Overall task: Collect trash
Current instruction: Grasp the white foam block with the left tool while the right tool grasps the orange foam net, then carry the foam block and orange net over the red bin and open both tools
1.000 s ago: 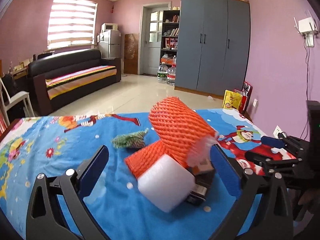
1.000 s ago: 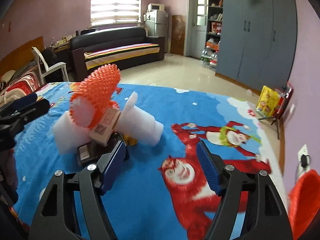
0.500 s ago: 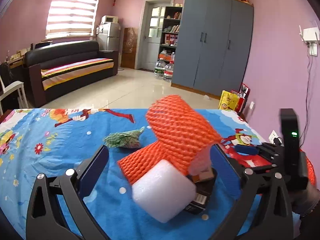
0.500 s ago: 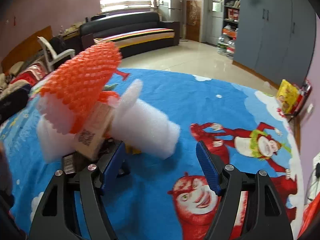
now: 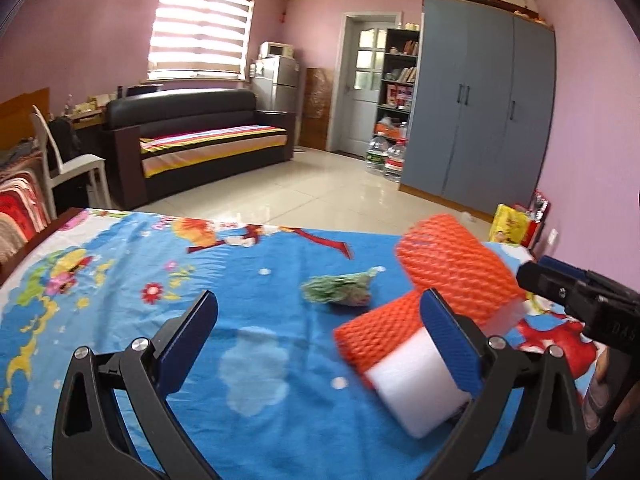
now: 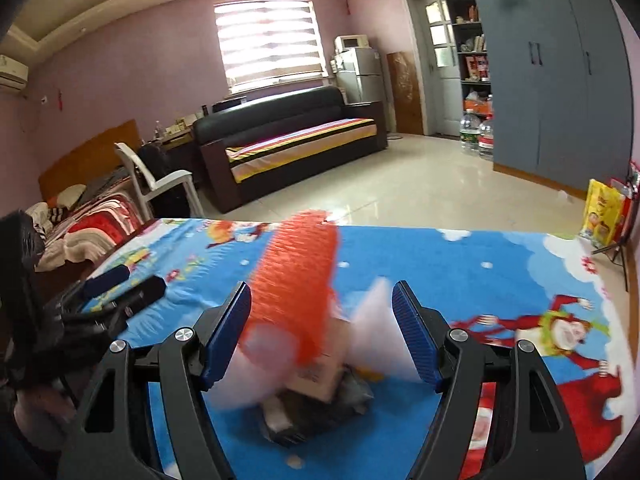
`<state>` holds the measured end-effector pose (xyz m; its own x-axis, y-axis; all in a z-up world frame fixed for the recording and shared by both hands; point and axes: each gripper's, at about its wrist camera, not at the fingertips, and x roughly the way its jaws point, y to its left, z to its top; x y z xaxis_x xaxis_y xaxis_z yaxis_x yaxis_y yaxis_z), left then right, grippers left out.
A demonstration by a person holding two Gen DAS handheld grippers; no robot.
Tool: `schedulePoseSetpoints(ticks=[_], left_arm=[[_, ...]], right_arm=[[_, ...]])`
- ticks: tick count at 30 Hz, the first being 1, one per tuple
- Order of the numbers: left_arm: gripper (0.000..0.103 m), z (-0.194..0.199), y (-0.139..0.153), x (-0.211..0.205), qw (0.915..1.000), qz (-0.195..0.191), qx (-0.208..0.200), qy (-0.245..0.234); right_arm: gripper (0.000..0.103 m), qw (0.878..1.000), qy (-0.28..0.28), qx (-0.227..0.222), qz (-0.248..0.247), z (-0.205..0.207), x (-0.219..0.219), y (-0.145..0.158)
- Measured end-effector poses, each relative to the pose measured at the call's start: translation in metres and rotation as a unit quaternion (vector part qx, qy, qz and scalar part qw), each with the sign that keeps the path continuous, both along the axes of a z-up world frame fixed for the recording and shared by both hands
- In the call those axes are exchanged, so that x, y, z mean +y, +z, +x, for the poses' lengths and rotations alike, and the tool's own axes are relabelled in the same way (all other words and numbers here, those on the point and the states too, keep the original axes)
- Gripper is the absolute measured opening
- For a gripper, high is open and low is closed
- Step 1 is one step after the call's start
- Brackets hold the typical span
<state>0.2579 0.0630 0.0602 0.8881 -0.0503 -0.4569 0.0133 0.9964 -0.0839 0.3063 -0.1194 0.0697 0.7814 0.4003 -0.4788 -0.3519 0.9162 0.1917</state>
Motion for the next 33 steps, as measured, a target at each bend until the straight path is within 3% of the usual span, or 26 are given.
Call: schedulePoseSetpoints(ticks=[4, 5, 6, 7, 8, 15, 24, 25, 27, 33], left_arm=[[0.097, 0.000, -0.010, 0.015, 0.9999, -0.006, 0.015, 0.006], [0.097, 0.000, -0.013, 0.017, 0.9998, -0.010, 0.018, 0.004], [0.097, 0.001, -0.014, 0.019, 0.9996, -0.017, 0.020, -0.001], [0.097, 0.001, -0.016, 0.019, 0.9996, -0.021, 0.021, -0.003], [0.097, 0.000, -0.016, 0.018, 0.9994, -0.024, 0.021, -0.009], [0.097, -0.003, -0.015, -0.015, 0.9959, -0.038, 0.023, -0.078], [0.097, 0.013, -0.040, -0.068, 0.9871, -0.039, 0.081, -0.133], [0.095, 0.015, -0.042, -0.072, 0.9863, -0.036, 0.087, -0.135], [0.072, 0.019, -0.047, -0.084, 0.9834, -0.027, 0.107, -0.144], [0.070, 0.003, -0.047, -0.096, 0.9829, 0.000, 0.093, -0.159]], right_arm=[[0.070, 0.999, -0.006, 0.017, -0.039, 0.015, 0.029, -0.011], [0.066, 0.999, -0.007, 0.023, -0.046, 0.018, 0.031, -0.015], [0.056, 0.998, -0.006, 0.031, -0.054, 0.021, 0.032, -0.019], [0.029, 0.997, -0.005, 0.039, -0.059, 0.023, 0.030, -0.023], [0.023, 0.998, -0.008, 0.040, -0.057, 0.021, 0.027, -0.024], [0.022, 0.998, 0.004, 0.012, -0.064, -0.017, -0.006, -0.012], [0.022, 0.997, -0.019, 0.015, -0.068, -0.051, -0.052, -0.015], [0.022, 0.997, -0.019, 0.015, -0.071, -0.053, -0.055, -0.016], [0.022, 0.997, -0.019, 0.016, -0.075, -0.056, -0.059, -0.017], [0.022, 0.997, -0.023, 0.014, -0.078, -0.067, -0.078, -0.017]])
